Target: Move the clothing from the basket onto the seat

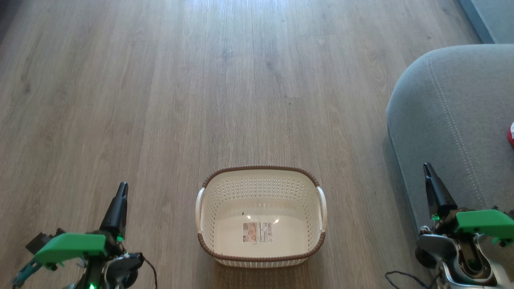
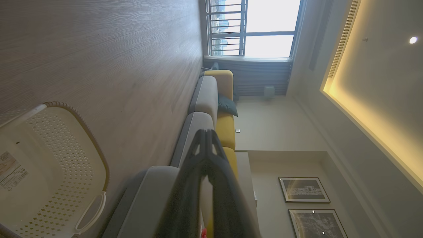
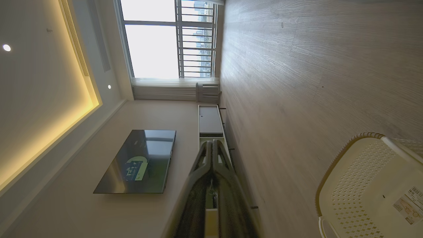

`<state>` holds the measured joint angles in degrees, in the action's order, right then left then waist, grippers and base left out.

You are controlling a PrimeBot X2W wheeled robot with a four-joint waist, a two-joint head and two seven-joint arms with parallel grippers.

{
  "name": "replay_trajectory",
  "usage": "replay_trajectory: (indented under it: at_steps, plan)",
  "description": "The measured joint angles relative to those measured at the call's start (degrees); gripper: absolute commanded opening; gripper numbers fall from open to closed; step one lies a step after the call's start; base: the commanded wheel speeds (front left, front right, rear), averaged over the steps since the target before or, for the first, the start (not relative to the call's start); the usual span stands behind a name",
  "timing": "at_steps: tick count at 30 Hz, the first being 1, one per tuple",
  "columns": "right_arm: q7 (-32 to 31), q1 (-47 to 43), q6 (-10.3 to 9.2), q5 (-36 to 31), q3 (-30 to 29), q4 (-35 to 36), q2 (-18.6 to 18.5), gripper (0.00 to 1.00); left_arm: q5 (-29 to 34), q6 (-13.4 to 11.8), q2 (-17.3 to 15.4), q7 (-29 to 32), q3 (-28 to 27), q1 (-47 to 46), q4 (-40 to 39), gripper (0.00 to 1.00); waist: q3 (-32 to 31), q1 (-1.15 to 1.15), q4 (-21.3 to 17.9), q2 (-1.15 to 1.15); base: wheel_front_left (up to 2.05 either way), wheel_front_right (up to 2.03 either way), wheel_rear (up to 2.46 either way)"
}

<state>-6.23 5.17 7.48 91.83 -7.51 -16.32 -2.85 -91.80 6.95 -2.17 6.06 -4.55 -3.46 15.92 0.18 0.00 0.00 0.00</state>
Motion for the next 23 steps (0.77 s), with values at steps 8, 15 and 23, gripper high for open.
replay_trajectory:
  at_steps: [8,15,23]
  plan:
    - [0.0,0.0,0.00,0.0,0.0,0.0,0.0,0.00,0.0,0.0,0.0,0.0,0.0,0.0,0.0,0.00,0.0,0.00,0.0,0.00,0.00,0.00,0.00]
    - [0.0,0.0,0.00,0.0,0.0,0.0,0.0,0.00,0.0,0.0,0.0,0.0,0.0,0.0,0.0,0.00,0.0,0.00,0.0,0.00,0.00,0.00,0.00]
    - [0.0,0.0,0.00,0.0,0.0,0.0,0.0,0.00,0.0,0.0,0.0,0.0,0.0,0.0,0.0,0.00,0.0,0.00,0.0,0.00,0.00,0.00,0.00]
